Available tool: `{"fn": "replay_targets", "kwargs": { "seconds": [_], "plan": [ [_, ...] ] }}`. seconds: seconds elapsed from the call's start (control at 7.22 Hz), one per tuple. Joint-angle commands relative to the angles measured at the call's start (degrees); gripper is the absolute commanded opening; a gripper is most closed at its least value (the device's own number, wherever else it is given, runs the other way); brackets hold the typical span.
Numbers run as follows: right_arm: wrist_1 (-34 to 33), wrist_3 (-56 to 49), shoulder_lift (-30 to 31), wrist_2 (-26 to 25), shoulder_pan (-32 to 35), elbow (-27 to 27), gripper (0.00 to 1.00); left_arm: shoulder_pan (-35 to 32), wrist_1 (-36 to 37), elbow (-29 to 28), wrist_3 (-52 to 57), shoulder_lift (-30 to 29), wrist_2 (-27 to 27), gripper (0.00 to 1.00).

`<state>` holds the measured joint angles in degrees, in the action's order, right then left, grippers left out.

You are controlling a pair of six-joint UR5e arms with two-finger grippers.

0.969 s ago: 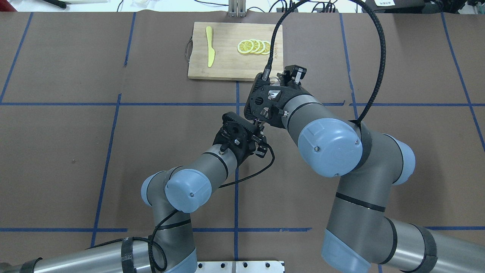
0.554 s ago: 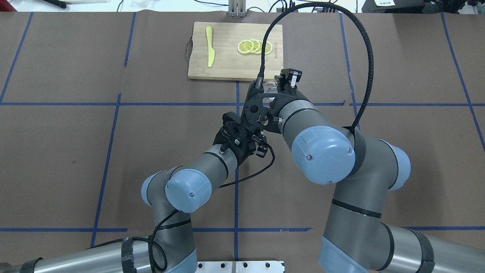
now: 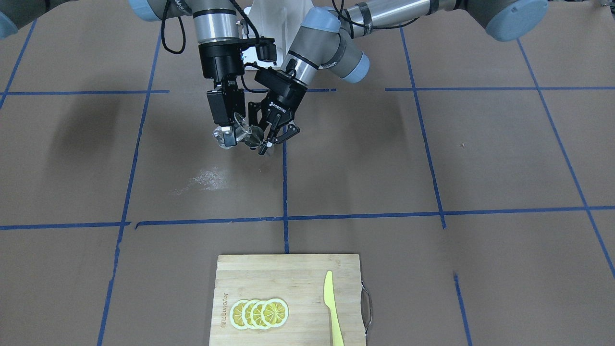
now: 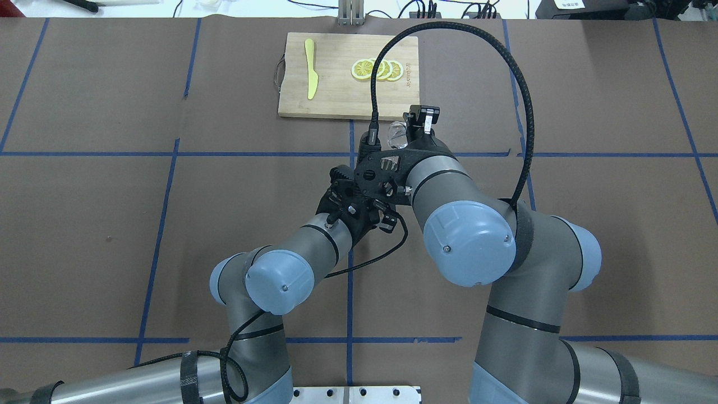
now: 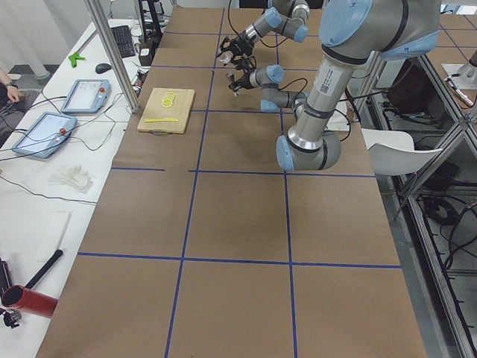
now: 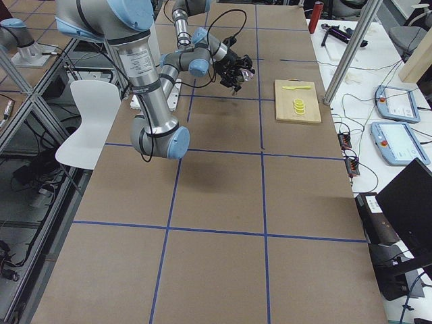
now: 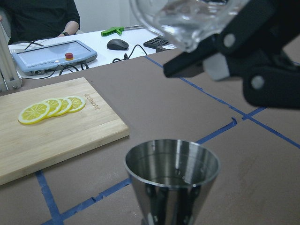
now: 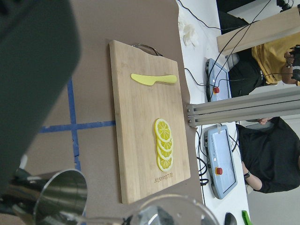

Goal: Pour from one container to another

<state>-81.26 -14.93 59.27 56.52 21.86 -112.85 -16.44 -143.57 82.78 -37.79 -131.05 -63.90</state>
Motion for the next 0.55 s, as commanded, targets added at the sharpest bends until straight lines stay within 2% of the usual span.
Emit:
{"fn": "replay_targets", "kwargs": {
  "seconds": [0.0,0.42],
  "plan": [
    [-0.12,-2.03,-0.12,-1.41,-0.59,-0.01,0.0,0.0,0.05,0.02,0.0,-0.17,0.0,0.0],
    [-1.09,-5.36,-1.0,-2.37,-0.59,-0.01,0.0,0.0,-0.04,-0.07,0.0,-0.09,0.0,0.0]
  ]
}}
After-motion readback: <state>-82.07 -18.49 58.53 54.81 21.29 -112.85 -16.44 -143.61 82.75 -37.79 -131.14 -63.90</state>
